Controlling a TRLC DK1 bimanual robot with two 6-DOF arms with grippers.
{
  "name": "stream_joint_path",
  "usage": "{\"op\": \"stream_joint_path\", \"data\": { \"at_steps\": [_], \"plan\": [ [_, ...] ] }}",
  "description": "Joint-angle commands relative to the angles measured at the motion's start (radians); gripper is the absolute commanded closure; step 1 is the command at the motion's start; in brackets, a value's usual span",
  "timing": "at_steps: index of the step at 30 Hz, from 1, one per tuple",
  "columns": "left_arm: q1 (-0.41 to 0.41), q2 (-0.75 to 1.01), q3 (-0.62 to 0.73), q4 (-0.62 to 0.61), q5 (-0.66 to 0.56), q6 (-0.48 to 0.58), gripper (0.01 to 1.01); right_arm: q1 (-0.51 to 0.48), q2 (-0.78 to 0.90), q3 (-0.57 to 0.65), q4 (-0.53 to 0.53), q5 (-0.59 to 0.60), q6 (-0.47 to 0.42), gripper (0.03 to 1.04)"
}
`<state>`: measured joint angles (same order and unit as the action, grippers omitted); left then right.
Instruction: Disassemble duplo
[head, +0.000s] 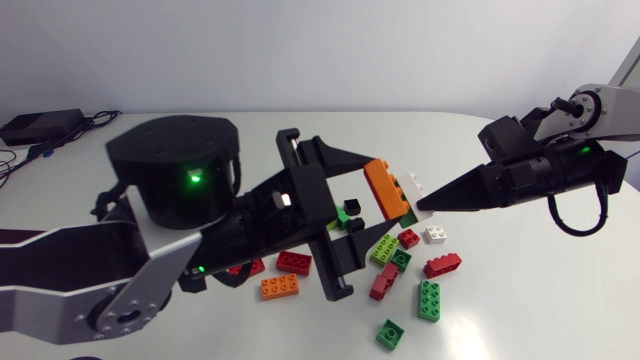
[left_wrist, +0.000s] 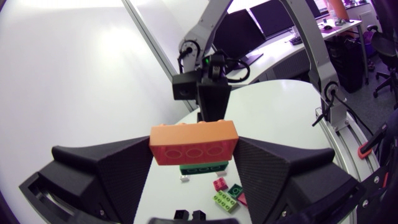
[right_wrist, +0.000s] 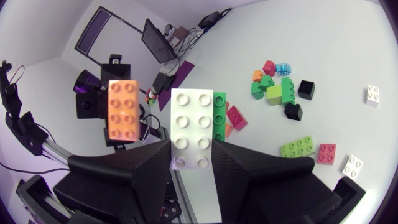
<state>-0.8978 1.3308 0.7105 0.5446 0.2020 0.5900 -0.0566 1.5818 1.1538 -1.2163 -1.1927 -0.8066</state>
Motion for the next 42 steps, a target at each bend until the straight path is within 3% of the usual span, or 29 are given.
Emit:
{"op": "stream_joint_path", "data": {
  "at_steps": [1, 16, 28, 32, 38, 40, 42],
  "plan": [
    [0.002, -0.039, -0.016, -0.002, 0.000, -0.001, 0.798, -0.014, 0.021, -0.016, 0.000, 0.012, -0.036, 0.69],
    [-0.023, 0.235, 0.162, -0.574, 0.034, 0.031, 0.792, -0.098, -0.098, -0.011, 0.000, 0.120, -0.039, 0.68],
    [0.097, 0.467, 0.282, -0.735, 0.071, 0.042, 0.779, -0.055, -0.161, -0.075, 0.008, 0.130, -0.036, 0.68],
    [0.115, 0.516, 0.307, -0.801, 0.094, 0.030, 0.703, -0.038, -0.186, -0.082, 0.008, 0.130, -0.017, 0.68],
    [0.131, 0.522, 0.300, -0.807, 0.109, 0.025, 0.607, -0.014, -0.203, -0.082, 0.015, 0.131, 0.015, 0.68],
    [0.131, 0.498, 0.297, -0.818, 0.111, 0.027, 0.370, -0.009, -0.200, -0.080, 0.017, 0.131, 0.021, 0.68],
    [0.132, 0.459, 0.296, -0.827, 0.114, 0.021, 0.270, -0.006, -0.209, -0.082, 0.021, 0.133, 0.023, 0.68]
  ]
}}
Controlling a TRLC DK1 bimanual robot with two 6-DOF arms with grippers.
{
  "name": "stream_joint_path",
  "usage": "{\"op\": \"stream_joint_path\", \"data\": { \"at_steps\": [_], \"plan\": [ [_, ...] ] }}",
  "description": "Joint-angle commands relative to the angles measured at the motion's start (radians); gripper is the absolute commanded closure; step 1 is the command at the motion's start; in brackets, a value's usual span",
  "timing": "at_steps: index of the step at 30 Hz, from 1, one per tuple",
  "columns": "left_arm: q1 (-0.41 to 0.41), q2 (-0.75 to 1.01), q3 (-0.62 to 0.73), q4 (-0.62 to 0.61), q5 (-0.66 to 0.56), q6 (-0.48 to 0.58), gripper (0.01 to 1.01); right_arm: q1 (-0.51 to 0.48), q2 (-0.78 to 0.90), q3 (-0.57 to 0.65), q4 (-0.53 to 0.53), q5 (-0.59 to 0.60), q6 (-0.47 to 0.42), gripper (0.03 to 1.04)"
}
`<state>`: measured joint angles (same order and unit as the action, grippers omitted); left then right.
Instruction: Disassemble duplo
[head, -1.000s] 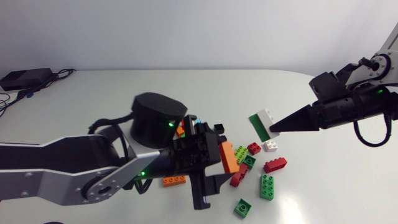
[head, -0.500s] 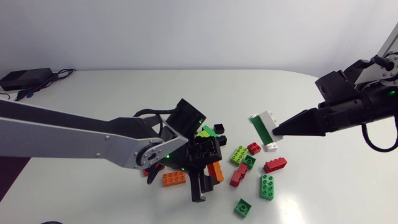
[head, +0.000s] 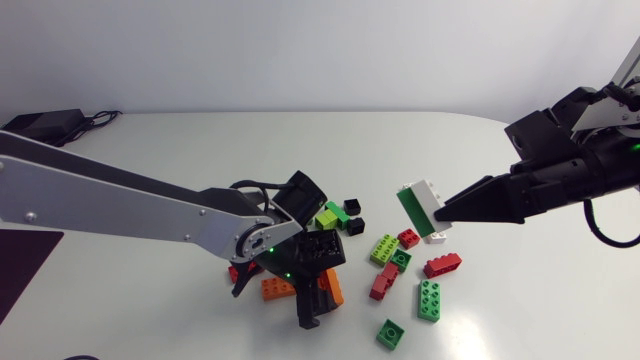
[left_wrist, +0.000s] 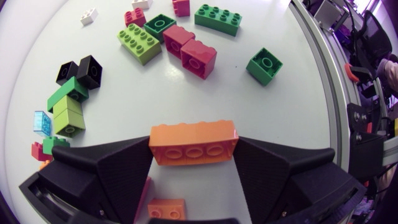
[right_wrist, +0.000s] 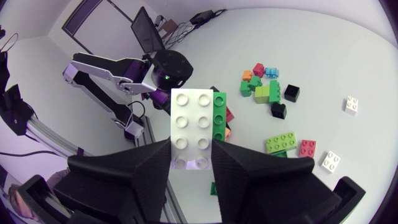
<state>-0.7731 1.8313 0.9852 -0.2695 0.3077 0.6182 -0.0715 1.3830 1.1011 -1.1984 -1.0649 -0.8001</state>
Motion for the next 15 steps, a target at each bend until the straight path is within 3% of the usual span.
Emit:
{"op": "stream_joint_path", "data": {
  "at_steps": [1, 3, 7, 15],
  "plan": [
    [0.008, -0.060, 0.021, -0.023, 0.027, -0.009, 0.200, 0.010, -0.012, -0.030, 0.008, 0.010, 0.019, 0.68],
    [0.011, -0.096, 0.023, -0.056, 0.087, -0.011, 0.110, 0.012, -0.015, -0.037, 0.013, 0.014, 0.019, 0.68],
    [0.020, -0.168, 0.033, -0.114, 0.149, -0.008, 0.064, 0.012, -0.024, -0.056, 0.048, 0.043, 0.021, 0.68],
    [0.046, -0.139, 0.058, -0.142, 0.163, 0.012, 0.057, 0.021, -0.036, -0.090, 0.092, 0.059, 0.033, 0.67]
  ]
}}
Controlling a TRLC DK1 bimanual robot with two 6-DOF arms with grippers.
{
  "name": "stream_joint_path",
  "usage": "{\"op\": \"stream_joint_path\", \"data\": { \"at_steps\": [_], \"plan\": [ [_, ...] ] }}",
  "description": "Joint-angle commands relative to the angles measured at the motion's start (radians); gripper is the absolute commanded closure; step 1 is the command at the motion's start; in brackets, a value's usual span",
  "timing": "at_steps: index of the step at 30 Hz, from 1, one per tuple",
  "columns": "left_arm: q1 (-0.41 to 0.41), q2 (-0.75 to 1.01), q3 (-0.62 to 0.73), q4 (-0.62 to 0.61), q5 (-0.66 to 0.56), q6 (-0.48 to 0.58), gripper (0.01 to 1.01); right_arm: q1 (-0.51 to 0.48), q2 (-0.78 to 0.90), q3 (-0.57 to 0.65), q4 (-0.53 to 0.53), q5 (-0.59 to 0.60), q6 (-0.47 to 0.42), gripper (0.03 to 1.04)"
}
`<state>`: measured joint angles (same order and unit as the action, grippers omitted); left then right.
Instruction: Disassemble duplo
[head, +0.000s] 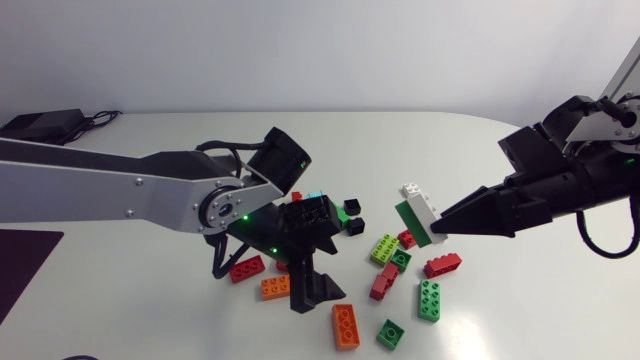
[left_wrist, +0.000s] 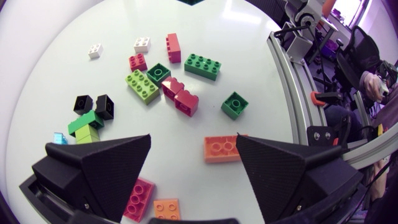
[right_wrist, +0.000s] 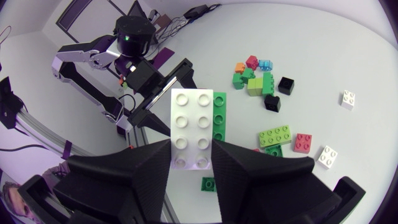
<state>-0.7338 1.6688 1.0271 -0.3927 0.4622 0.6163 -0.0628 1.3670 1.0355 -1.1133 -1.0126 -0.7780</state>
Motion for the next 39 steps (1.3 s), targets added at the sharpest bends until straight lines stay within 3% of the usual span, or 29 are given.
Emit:
{"op": "stream_joint_path", "data": {
  "at_steps": [1, 8, 14, 17, 22, 31, 39],
  "plan": [
    [0.007, 0.009, 0.019, -0.026, 0.009, 0.013, 0.056, 0.018, -0.028, -0.028, 0.007, 0.005, 0.009, 0.67],
    [0.045, -0.060, 0.110, -0.173, 0.359, 0.051, 0.057, 0.112, -0.109, -0.075, 0.010, -0.006, -0.064, 0.67],
    [0.126, 0.017, 0.257, -0.368, 0.609, 0.131, 0.059, 0.162, -0.158, -0.127, 0.010, -0.009, -0.142, 0.67],
    [0.125, 0.051, 0.274, -0.385, 0.618, 0.158, 0.067, 0.205, -0.190, -0.144, 0.040, -0.009, -0.129, 0.67],
    [0.106, 0.066, 0.277, -0.396, 0.627, 0.174, 0.075, 0.268, -0.212, -0.144, 0.135, 0.005, -0.020, 0.67],
    [0.103, 0.089, 0.295, -0.394, 0.627, 0.180, 0.110, 0.351, -0.218, -0.152, 0.230, 0.057, 0.102, 0.66],
    [0.093, 0.118, 0.318, -0.394, 0.627, 0.174, 0.333, 0.411, -0.236, -0.169, 0.279, 0.088, 0.166, 0.66]
  ]
}}
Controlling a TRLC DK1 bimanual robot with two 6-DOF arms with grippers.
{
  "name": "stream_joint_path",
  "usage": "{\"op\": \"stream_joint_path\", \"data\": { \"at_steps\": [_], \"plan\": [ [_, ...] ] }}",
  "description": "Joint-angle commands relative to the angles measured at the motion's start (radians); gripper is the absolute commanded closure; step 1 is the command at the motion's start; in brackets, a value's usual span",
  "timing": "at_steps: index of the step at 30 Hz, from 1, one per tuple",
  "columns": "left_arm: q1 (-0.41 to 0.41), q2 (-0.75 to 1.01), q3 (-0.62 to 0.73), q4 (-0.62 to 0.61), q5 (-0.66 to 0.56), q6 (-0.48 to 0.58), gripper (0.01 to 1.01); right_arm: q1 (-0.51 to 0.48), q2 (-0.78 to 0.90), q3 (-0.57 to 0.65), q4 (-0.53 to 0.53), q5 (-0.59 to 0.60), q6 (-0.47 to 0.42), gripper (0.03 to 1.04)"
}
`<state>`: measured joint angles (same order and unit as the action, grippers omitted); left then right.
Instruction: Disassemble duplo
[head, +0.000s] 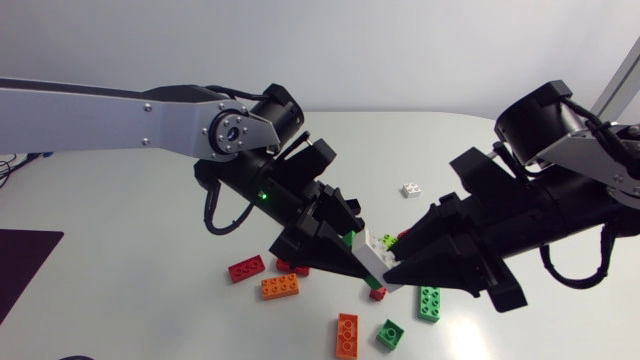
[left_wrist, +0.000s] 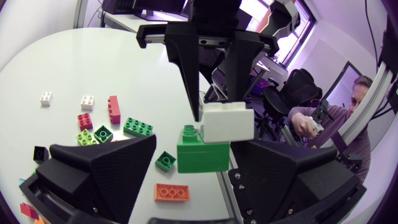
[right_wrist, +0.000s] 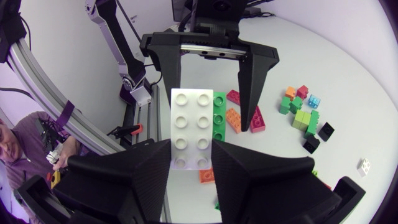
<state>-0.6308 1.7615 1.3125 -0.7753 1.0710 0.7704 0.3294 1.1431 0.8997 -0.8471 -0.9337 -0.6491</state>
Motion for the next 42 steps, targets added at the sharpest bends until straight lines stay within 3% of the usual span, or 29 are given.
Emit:
{"op": "stream_joint_path", "data": {
  "at_steps": [1, 4, 6, 7, 16, 22, 25, 28, 32, 38, 42],
  "plan": [
    [-0.012, 0.027, 0.033, -0.010, 0.018, 0.020, 0.374, 0.020, -0.013, -0.038, 0.013, 0.009, 0.039, 0.66],
    [-0.017, 0.033, 0.036, -0.007, 0.018, 0.017, 0.549, 0.023, -0.022, -0.045, 0.014, 0.009, 0.040, 0.66],
    [-0.017, 0.033, 0.033, 0.001, 0.017, 0.017, 0.756, 0.023, -0.025, -0.048, 0.016, 0.007, 0.045, 0.66],
    [-0.021, 0.033, 0.028, 0.002, 0.014, 0.021, 0.787, 0.023, -0.023, -0.047, 0.016, -0.001, 0.046, 0.66],
    [-0.027, -0.060, -0.073, 0.008, -0.022, 0.122, 0.798, -0.041, -0.017, -0.018, -0.032, -0.096, 0.023, 0.66],
    [-0.027, -0.117, -0.193, 0.007, -0.105, 0.224, 0.800, -0.099, -0.036, -0.005, -0.058, -0.131, 0.012, 0.66],
    [-0.017, -0.116, -0.219, 0.019, -0.144, 0.227, 0.798, -0.121, -0.037, -0.013, -0.061, -0.128, 0.006, 0.66],
    [0.016, -0.079, -0.222, 0.117, -0.212, 0.112, 0.798, -0.145, -0.105, -0.024, -0.056, -0.008, 0.023, 0.66],
    [0.003, -0.085, -0.263, 0.146, -0.332, 0.044, 0.795, -0.124, -0.218, -0.054, -0.040, 0.173, 0.072, 0.66],
    [-0.007, 0.000, -0.256, 0.119, -0.462, -0.014, 0.780, -0.073, -0.233, -0.170, 0.025, 0.406, 0.062, 0.66],
    [-0.014, 0.055, -0.248, 0.111, -0.506, -0.034, 0.666, -0.055, -0.209, -0.231, 0.085, 0.466, 0.052, 0.66]
  ]
}}
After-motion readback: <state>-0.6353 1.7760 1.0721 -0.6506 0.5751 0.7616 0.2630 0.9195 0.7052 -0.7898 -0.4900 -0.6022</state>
